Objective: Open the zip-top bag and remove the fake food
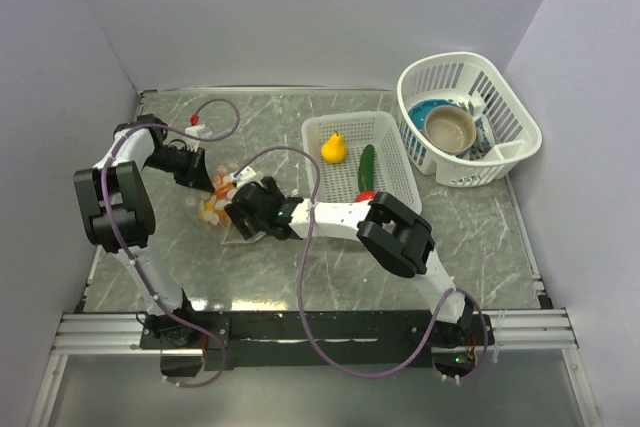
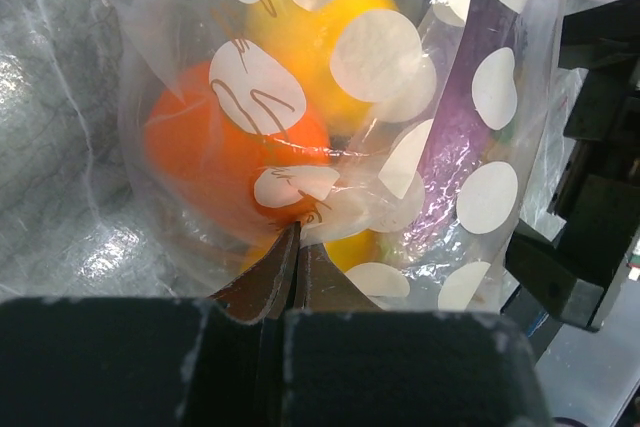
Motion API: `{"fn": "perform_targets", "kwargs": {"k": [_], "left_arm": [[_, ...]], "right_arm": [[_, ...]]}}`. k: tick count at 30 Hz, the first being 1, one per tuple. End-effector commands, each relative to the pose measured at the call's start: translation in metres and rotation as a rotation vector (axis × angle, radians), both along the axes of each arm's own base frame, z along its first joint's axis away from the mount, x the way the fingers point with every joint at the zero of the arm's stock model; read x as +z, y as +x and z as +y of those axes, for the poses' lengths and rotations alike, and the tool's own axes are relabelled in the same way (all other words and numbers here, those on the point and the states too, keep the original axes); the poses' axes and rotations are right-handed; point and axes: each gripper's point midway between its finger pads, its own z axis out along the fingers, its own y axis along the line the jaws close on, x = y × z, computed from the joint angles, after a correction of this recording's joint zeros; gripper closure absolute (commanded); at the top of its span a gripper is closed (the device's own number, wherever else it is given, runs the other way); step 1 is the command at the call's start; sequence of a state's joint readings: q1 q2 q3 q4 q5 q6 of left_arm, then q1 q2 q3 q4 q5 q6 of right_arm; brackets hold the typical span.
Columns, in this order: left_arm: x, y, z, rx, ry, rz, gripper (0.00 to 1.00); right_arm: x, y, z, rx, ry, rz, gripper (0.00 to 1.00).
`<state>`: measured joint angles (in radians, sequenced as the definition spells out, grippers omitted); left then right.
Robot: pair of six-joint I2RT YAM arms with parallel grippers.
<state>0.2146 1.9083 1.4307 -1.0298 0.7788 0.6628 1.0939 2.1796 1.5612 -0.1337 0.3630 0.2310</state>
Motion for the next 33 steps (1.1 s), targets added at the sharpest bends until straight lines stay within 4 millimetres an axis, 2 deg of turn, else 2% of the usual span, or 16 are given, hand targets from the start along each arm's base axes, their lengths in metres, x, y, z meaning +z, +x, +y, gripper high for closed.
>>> {"fn": "perform_targets", "kwargs": {"k": [1,3,5,6,7,9,10,15,17,20,25,28,30,31,32,33], "left_arm": [[0.017,0.0,0.0,-0.013,0.008,-0.042,0.99],[0.015,0.001,0.001,-0.009,0.011,-0.041,0.99],[0.013,0.002,0.003,-0.003,0.021,-0.039,0.99],[0.012,0.004,0.004,0.0,0.029,-0.047,0.99],[0.012,0.006,0.006,0.013,0.037,-0.048,0.99],[0.012,0.012,0.007,0.031,0.042,-0.071,0.99],[0.015,0.014,0.008,0.052,0.045,-0.077,0.99],[0.009,0.015,0.01,0.07,0.048,-0.049,0.99],[0.003,0.014,0.012,0.07,0.053,-0.035,0.99],[0.002,0.012,0.012,0.067,0.051,-0.033,0.99],[0.008,0.012,0.01,0.06,0.036,-0.037,0.99],[0.01,0.012,0.009,0.057,0.034,-0.044,0.99],[0.011,0.01,0.009,0.053,0.031,-0.043,0.99],[0.011,0.01,0.008,0.053,0.03,-0.043,0.99],[0.011,0.01,0.008,0.051,0.03,-0.042,0.99],[0.011,0.009,0.008,0.051,0.028,-0.039,0.99]], "right_arm": [[0.015,-0.004,0.0,0.008,0.079,0.01,0.03],[0.02,-0.009,-0.007,0.011,0.098,0.007,0.37],[0.05,-0.013,-0.01,0.03,0.153,-0.016,0.72],[0.048,-0.019,-0.018,0.039,0.149,-0.007,0.77],[0.074,-0.023,-0.019,0.059,0.195,-0.025,0.8],[0.079,-0.041,-0.025,0.134,0.21,0.012,0.81],[0.101,-0.05,-0.027,0.171,0.252,0.006,0.81],[0.109,-0.096,-0.055,0.301,0.294,0.099,0.83],[0.128,-0.101,-0.07,0.287,0.337,0.07,0.88],[0.127,-0.083,-0.109,0.14,0.328,0.013,0.92],[0.133,0.012,-0.202,-0.34,0.326,-0.111,1.0],[0.124,0.049,-0.229,-0.508,0.29,-0.115,1.0],[0.119,0.069,-0.236,-0.54,0.218,-0.116,0.63],[0.118,0.074,-0.237,-0.549,0.205,-0.122,0.38],[0.123,0.079,-0.236,-0.559,0.203,-0.138,0.0],[0.122,0.081,-0.233,-0.55,0.2,-0.132,0.0]]}}
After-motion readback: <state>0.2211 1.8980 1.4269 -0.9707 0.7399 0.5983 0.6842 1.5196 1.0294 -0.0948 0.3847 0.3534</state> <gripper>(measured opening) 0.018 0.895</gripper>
